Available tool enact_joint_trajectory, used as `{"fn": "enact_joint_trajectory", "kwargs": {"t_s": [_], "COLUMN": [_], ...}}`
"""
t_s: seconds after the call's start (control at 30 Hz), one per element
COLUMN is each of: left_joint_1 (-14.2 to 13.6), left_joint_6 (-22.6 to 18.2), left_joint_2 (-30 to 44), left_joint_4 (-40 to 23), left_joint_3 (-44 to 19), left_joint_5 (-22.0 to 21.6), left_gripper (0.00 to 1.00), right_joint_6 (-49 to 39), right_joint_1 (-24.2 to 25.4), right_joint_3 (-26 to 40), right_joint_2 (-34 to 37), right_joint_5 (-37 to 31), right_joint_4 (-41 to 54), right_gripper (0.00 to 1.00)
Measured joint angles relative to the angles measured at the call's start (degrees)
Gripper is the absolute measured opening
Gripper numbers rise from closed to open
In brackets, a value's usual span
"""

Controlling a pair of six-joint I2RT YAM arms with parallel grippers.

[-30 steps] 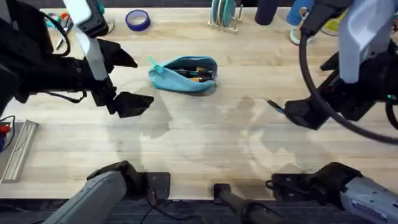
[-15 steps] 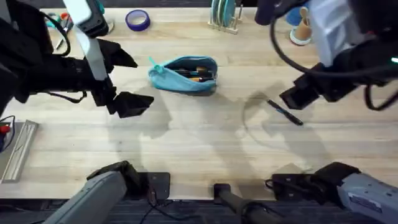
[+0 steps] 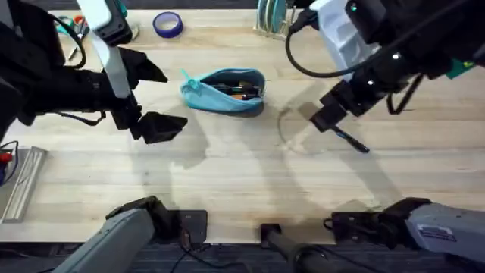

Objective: Unzip the bag, pick up the pens from the table one at a time and place them inside, then zip the bag closed.

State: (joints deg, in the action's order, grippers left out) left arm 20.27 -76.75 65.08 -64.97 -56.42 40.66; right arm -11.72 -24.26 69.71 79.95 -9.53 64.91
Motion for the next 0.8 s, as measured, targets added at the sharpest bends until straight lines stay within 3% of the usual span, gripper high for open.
{"fn": "enact_joint_trajectory", "kwargs": {"t_s": [0.53,0.8], "left_joint_1": [0.0,0.0], "left_joint_6": [0.0,0.0], "left_joint_2": [0.0,0.0], "left_joint_4": [0.0,0.0], "left_joint_3": [0.0,0.0], "left_joint_5": [0.0,0.0], "left_gripper": [0.993,0.994], "right_joint_6": [2.7,1.8], "right_joint_1": [12.5,13.9], "right_joint_3": [-5.7,-13.8], "right_joint_2": [5.2,5.2], "right_joint_5": [6.9,8.3], "right_joint_4": [-9.0,-15.3], "right_gripper": [0.995,0.995]}}
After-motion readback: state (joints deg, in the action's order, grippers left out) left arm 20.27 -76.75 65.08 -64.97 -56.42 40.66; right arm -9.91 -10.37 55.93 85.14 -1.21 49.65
